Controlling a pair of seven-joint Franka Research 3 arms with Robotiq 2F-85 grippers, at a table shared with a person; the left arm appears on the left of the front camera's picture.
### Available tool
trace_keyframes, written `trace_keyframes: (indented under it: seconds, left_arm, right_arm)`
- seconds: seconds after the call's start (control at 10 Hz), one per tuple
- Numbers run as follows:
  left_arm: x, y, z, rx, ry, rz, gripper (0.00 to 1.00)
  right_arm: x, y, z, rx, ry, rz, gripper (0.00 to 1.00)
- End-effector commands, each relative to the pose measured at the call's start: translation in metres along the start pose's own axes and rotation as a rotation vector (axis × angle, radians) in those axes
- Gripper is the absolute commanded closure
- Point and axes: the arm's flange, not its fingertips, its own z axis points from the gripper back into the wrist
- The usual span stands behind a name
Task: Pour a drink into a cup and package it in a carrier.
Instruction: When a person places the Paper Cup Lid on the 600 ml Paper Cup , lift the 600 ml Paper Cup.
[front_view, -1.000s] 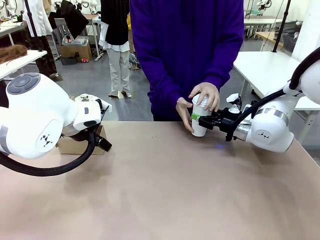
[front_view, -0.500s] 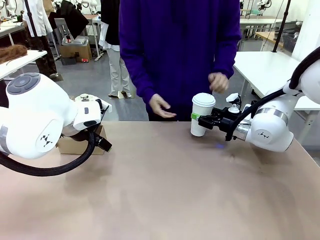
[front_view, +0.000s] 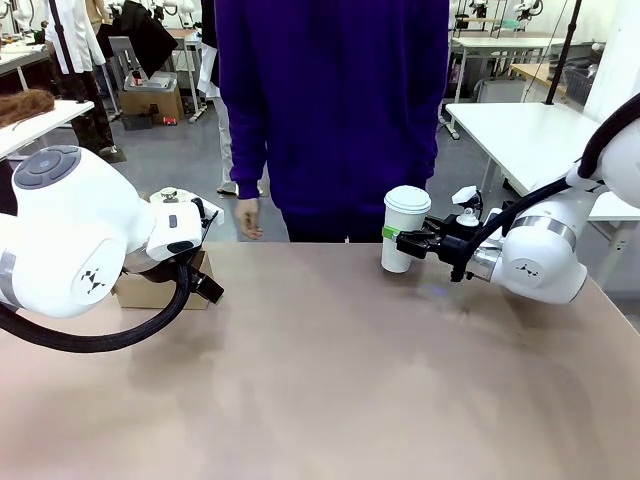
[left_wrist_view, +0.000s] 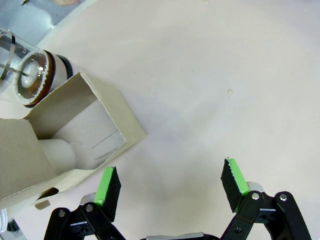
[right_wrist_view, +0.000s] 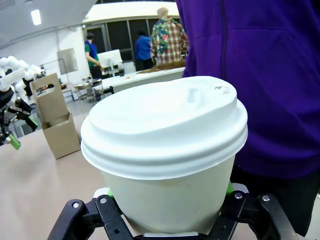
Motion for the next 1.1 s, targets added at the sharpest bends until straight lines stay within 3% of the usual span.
trace_keyframes:
  seconds: [0.0,0.3,0.5,1.0]
  left_arm:
    - [0.000,0.000,0.000,-0.002,-0.001,0.002,0.00]
    - [0.000,0.000,0.000,-0.002,-0.001,0.002,0.00]
    - [0.000,0.000,0.000,-0.002,-0.001,0.002,0.00]
    - [0.000,0.000,0.000,-0.002,-0.001,0.002,0.00]
  right_arm:
    - [0.006,0.002,-0.002,-0.001,-0.008,0.003,0.20]
    - [0.000,0.000,0.000,0.000,0.000,0.000,0.20]
    - [0.047,0.001,0.018,0.037,0.016,0.014,0.20]
    - [0.208,0.027,0.070,0.142,0.030,0.038,0.20]
